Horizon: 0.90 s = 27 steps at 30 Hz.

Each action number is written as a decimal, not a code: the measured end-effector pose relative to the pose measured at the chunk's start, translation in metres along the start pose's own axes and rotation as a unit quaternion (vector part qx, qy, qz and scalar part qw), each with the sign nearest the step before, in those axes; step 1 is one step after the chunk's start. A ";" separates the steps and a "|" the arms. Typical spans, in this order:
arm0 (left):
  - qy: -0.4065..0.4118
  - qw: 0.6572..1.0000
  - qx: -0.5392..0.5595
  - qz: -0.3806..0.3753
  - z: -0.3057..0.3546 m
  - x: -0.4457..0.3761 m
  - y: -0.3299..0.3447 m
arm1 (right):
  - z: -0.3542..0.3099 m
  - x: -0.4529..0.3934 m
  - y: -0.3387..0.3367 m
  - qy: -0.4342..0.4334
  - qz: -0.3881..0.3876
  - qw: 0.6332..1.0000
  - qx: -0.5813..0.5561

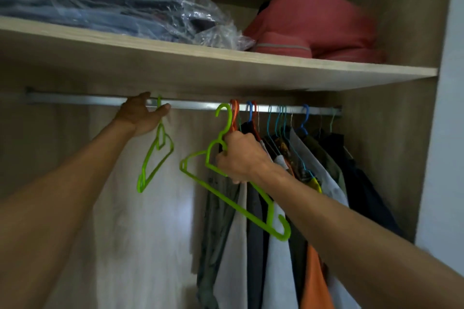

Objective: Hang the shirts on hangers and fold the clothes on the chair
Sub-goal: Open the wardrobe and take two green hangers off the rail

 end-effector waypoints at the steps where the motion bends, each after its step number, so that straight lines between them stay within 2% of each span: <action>1: -0.001 0.998 0.022 0.051 0.007 0.013 -0.008 | 0.004 0.005 -0.008 -0.008 -0.001 1.000 0.003; 4: 0.031 0.975 0.054 0.214 0.032 0.061 -0.034 | 0.020 0.021 -0.030 -0.027 -0.004 1.000 0.010; 7: 0.110 0.953 0.045 0.280 0.068 0.126 -0.051 | 0.036 0.039 -0.055 -0.043 0.003 0.999 0.000; 9: 0.156 0.949 0.008 0.274 0.091 0.168 -0.053 | 0.046 0.053 -0.073 -0.070 0.019 0.997 -0.014; 12: 0.161 0.965 -0.049 0.200 0.104 0.220 -0.051 | 0.060 0.079 -0.093 -0.127 0.026 0.990 -0.046; 15: 0.126 0.978 -0.068 0.150 0.111 0.269 -0.069 | 0.069 0.105 -0.109 -0.155 0.016 0.984 -0.088; 19: 0.039 0.991 -0.091 0.090 0.118 0.332 -0.112 | 0.066 0.135 -0.119 -0.193 -0.001 0.971 -0.138; 23: -0.017 0.979 -0.165 0.117 0.124 0.394 -0.183 | 0.041 0.170 -0.115 -0.230 -0.043 0.949 -0.211; 27: -0.094 0.942 -0.282 0.157 0.133 0.484 -0.283 | -0.013 0.240 -0.113 -0.266 -0.110 0.915 -0.282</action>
Point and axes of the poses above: each hand's wrist, its own x-axis away from the middle knuckle, its own y-axis out of the palm, z = x × y, the point moved 4 cm from there along -x, towards the middle knuckle, and after that the axes turned 13 degrees about z, right-handed, at the moved point
